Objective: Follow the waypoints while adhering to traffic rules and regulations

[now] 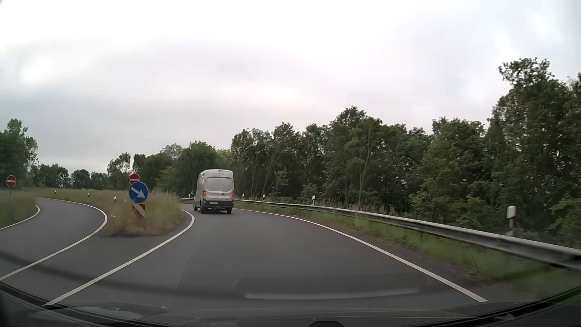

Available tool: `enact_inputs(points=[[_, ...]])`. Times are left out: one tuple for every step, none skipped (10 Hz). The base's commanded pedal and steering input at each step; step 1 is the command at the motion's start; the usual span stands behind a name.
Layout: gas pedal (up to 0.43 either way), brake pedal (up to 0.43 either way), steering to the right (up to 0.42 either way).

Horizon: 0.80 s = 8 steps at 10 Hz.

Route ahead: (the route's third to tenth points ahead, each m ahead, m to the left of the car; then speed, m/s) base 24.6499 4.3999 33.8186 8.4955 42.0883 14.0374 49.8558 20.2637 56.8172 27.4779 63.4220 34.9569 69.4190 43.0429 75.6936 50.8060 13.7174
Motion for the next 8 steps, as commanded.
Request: enact_inputs(points=[[0.209,0.0,-0.083],[0.209,0.0,-0.083],[0.209,0.0,-0.082],[0.209,0.0,-0.082],[0.209,0.0,-0.08],[0.22,0.0,-0.08],[0.22,0.0,-0.078],[0.22,0.0,-0.076]])
